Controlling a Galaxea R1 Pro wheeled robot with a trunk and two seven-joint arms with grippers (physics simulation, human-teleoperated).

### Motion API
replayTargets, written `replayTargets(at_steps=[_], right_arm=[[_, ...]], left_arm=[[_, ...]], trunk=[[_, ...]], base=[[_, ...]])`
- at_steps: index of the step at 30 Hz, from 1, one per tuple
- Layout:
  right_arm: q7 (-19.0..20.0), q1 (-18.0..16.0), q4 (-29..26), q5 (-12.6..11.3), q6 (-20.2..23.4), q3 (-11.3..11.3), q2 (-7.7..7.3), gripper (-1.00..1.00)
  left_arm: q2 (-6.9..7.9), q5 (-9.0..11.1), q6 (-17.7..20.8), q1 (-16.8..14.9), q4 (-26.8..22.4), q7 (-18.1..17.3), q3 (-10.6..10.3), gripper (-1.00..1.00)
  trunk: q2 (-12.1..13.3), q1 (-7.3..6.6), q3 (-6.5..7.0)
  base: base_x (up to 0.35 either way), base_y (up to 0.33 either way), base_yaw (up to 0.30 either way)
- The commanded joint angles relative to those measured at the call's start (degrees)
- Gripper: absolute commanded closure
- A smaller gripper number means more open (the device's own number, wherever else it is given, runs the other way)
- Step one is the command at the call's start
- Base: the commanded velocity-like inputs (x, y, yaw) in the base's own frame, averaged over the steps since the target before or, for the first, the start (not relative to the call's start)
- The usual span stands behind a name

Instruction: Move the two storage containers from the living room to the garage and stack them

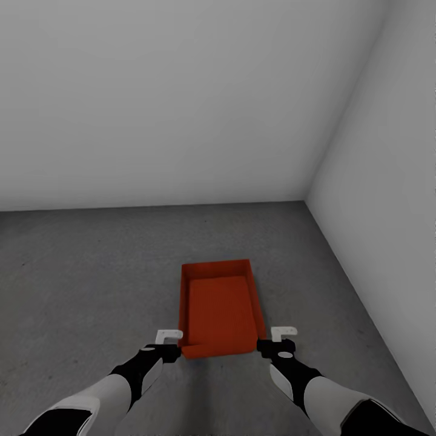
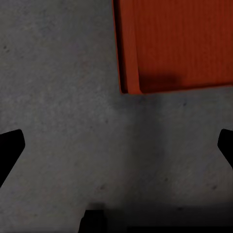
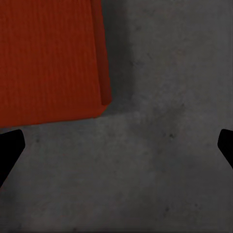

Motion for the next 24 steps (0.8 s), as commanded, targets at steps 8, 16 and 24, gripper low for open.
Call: replayTargets(at_steps=[8, 16, 24], right_arm=[[-0.2, 0.0, 0.0, -0.6, -0.2, 0.5, 0.07, -1.0], [-0.2, 0.0, 0.0, -0.6, -0.2, 0.5, 0.08, -1.0], [-0.2, 0.0, 0.0, -0.6, -0.2, 0.5, 0.08, -1.0]], left_arm=[[-0.01, 0.0, 0.3, 0.0, -0.1, 0.2, -0.1, -1.0], [-0.01, 0.0, 0.3, 0.0, -0.1, 0.2, -0.1, -1.0], [-0.01, 0.0, 0.3, 0.0, -0.1, 0.2, -0.1, -1.0]], trunk=[[0.0, 0.0, 0.58], [0.0, 0.0, 1.29], [0.0, 0.0, 2.01]], base=[[-0.008, 0.0, 0.0], [0.0, 0.0, 0.0], [0.0, 0.0, 0.0]])
